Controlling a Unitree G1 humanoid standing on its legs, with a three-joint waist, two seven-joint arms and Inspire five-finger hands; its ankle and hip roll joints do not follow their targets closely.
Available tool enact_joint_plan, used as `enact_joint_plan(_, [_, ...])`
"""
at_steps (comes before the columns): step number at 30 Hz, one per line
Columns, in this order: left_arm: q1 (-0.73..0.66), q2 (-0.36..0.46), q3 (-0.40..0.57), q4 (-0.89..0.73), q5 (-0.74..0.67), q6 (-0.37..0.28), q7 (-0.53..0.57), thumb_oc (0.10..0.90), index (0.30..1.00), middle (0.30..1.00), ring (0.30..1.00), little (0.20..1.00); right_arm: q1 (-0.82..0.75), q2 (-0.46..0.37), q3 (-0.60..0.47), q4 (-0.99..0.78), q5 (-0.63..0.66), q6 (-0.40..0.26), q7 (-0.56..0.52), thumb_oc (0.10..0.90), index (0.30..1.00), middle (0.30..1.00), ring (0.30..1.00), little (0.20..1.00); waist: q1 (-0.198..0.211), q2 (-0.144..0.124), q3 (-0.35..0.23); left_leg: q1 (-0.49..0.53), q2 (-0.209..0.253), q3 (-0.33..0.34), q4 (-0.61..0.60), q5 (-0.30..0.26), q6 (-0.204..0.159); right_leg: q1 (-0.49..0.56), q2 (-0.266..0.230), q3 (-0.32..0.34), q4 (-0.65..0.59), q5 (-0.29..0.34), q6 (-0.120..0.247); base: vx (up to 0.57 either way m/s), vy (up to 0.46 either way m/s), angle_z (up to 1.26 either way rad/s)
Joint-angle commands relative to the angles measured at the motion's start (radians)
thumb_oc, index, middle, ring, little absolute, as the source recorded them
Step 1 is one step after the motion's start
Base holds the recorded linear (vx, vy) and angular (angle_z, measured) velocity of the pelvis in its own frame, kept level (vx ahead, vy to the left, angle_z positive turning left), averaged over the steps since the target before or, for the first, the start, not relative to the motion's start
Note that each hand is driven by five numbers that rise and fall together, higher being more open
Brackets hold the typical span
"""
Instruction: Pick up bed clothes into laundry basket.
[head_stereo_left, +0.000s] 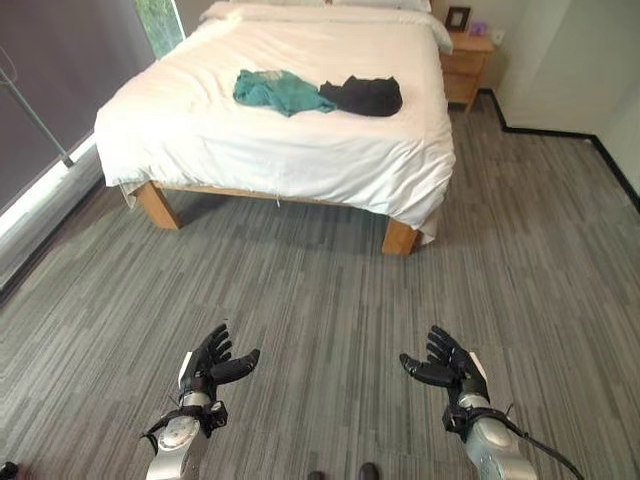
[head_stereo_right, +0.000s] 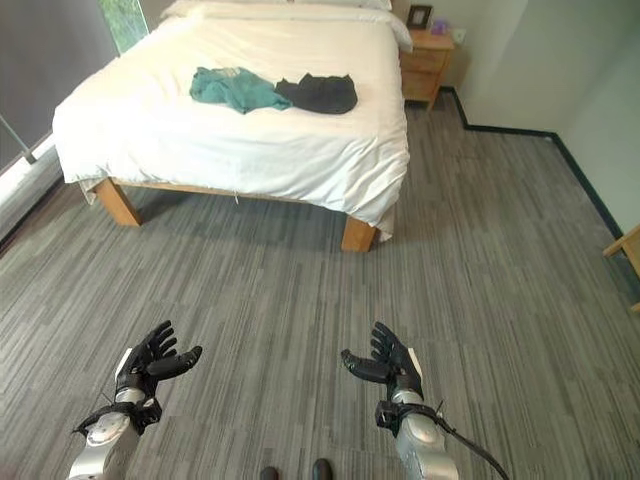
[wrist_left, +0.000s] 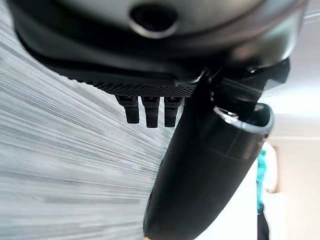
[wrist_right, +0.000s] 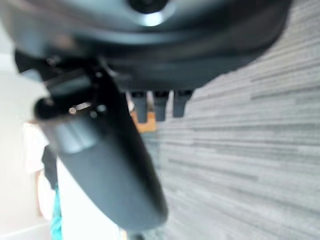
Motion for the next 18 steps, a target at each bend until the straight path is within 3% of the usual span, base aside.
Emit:
enact_joint_plan(1, [-0.005,0.085,0.066,-0.107,-0.003,-0.08,0.014,0.8,0.9,0.9,0.9,0.9,-0.054,0.012,-0.001,-0.111,-0.017,-0.097,0.018,0.8,0.9,0.9,0.9,0.9,0.01,-0.046,-0.026,-0.043,-0.008,-0.105,0.12,-0.127,-0.045,-0.09,-0.087,-0.012,0.199,0.096,0.006,0.23,0.116,0.14])
enact_joint_plan(2, [0.005,0.084,0.061,-0.122,0.007,-0.077,0.007,0.8,0.9,0.9,0.9,0.9,-0.055,0.008,0.0,-0.107,-0.021,-0.091,0.026,0.8,0.9,0.9,0.9,0.9,0.009,-0.047,-0.021,-0.029,-0.007,-0.11,0.126,-0.142,-0.04,-0.121,-0.083,-0.044,0.175,0.076,0.005,0.26,0.034,0.07])
enact_joint_plan(4, [0.005,0.081,0.056,-0.146,0.008,-0.074,0.002,0.8,0.9,0.9,0.9,0.9,-0.044,-0.005,-0.012,-0.116,-0.014,-0.087,0.035,0.8,0.9,0.9,0.9,0.9,-0.022,-0.061,-0.016,0.029,-0.007,-0.155,0.11,-0.179,-0.039,-0.166,-0.022,-0.076,0.046,0.052,0.011,0.45,-0.014,0.02])
enact_joint_plan(5, [-0.008,0.081,0.053,-0.141,0.005,-0.076,0.001,0.8,0.9,0.9,0.9,0.9,-0.032,-0.01,-0.025,-0.116,0.004,-0.094,0.033,0.8,0.9,0.9,0.9,0.9,-0.041,-0.084,-0.022,0.064,-0.016,-0.179,0.096,-0.19,-0.039,-0.189,0.009,-0.078,-0.063,0.067,0.024,0.53,-0.09,-0.09])
enact_joint_plan(7, [-0.043,0.083,0.048,-0.125,0.002,-0.083,0.006,0.8,0.9,0.9,0.9,0.9,-0.008,-0.006,-0.034,-0.117,0.031,-0.103,0.027,0.8,0.9,0.9,0.9,0.9,-0.075,-0.101,-0.032,0.152,0.004,-0.233,0.063,-0.207,-0.051,-0.196,0.031,-0.131,-0.28,0.131,0.048,0.63,-0.123,0.23])
enact_joint_plan(8, [-0.054,0.084,0.045,-0.126,0.007,-0.086,0.009,0.8,0.9,0.9,0.9,0.9,0.0,-0.002,-0.033,-0.113,0.032,-0.101,0.026,0.8,0.9,0.9,0.9,0.9,-0.097,-0.093,-0.039,0.198,0.037,-0.255,0.046,-0.217,-0.06,-0.208,0.039,-0.189,-0.371,0.168,0.062,0.69,-0.127,0.75])
enact_joint_plan(11, [-0.08,0.086,0.036,-0.135,0.031,-0.087,0.022,0.8,0.9,0.9,0.9,0.9,0.025,0.002,-0.052,-0.114,0.043,-0.092,0.037,0.8,0.9,0.9,0.9,0.9,-0.142,-0.094,-0.072,0.289,0.086,-0.323,0.062,-0.211,-0.087,-0.216,0.049,-0.24,-0.404,0.221,0.066,0.68,-0.142,0.93])
enact_joint_plan(12, [-0.085,0.085,0.017,-0.142,0.038,-0.08,0.014,0.8,0.9,0.9,0.9,0.9,0.045,-0.004,-0.059,-0.116,0.046,-0.092,0.042,0.8,0.9,0.9,0.9,0.9,-0.155,-0.092,-0.099,0.297,0.105,-0.338,0.092,-0.171,-0.114,-0.195,0.042,-0.231,-0.377,0.208,0.032,0.48,-0.129,0.8])
enact_joint_plan(13, [-0.084,0.086,0.017,-0.142,0.038,-0.08,0.014,0.8,0.9,0.9,0.9,0.9,0.046,-0.004,-0.059,-0.116,0.045,-0.092,0.042,0.8,0.9,0.9,0.9,0.9,-0.157,-0.087,-0.101,0.297,0.11,-0.338,0.092,-0.174,-0.113,-0.195,0.046,-0.235,-0.377,0.202,0.033,0.69,-0.154,0.67])
enact_joint_plan(14, [-0.068,0.079,0.015,-0.173,0.041,-0.08,0.007,0.8,0.9,0.9,0.9,0.9,0.07,-0.035,-0.081,-0.146,0.014,-0.083,0.048,0.8,0.9,0.9,0.9,0.9,-0.172,-0.06,-0.141,0.285,0.168,-0.3,0.181,-0.043,-0.19,-0.164,0.056,-0.222,-0.34,0.194,0.003,0.68,-0.085,0.5])
enact_joint_plan(15, [-0.083,0.069,-0.004,-0.163,0.034,-0.079,0.003,0.8,0.9,0.9,0.9,0.9,0.074,-0.043,-0.094,-0.139,0.028,-0.092,0.034,0.8,0.9,0.9,0.9,0.9,-0.186,-0.043,-0.144,0.255,0.183,-0.289,0.283,0.074,-0.227,-0.156,0.06,-0.206,-0.311,0.18,-0.002,0.89,-0.109,0.5])
enact_joint_plan(16, [-0.106,0.066,-0.016,-0.152,0.021,-0.075,0.002,0.8,0.9,0.9,0.9,0.9,0.066,-0.053,-0.107,-0.149,0.053,-0.091,0.021,0.8,0.9,0.9,0.9,0.9,-0.187,-0.039,-0.139,0.186,0.199,-0.24,0.416,0.161,-0.236,-0.119,0.046,-0.196,-0.292,0.14,-0.019,0.84,-0.226,0.37])
enact_joint_plan(17, [-0.115,0.056,-0.01,-0.168,-0.018,-0.074,0.01,0.8,0.9,0.9,0.9,0.9,0.026,-0.052,-0.123,-0.179,0.112,-0.125,-0.007,0.8,0.9,0.9,0.9,0.9,-0.155,-0.077,-0.112,0.027,0.199,-0.197,0.618,0.208,-0.156,-0.045,0.037,-0.147,-0.275,0.107,-0.064,0.62,-0.219,0.41])
enact_joint_plan(18, [-0.116,0.057,-0.01,-0.168,-0.018,-0.074,0.01,0.8,0.9,0.9,0.9,0.9,0.025,-0.051,-0.124,-0.178,0.112,-0.125,-0.007,0.8,0.9,0.9,0.9,0.9,-0.154,-0.082,-0.113,0.021,0.193,-0.197,0.622,0.21,-0.155,-0.048,0.032,-0.145,-0.276,0.11,-0.063,0.54,-0.319,0.12])
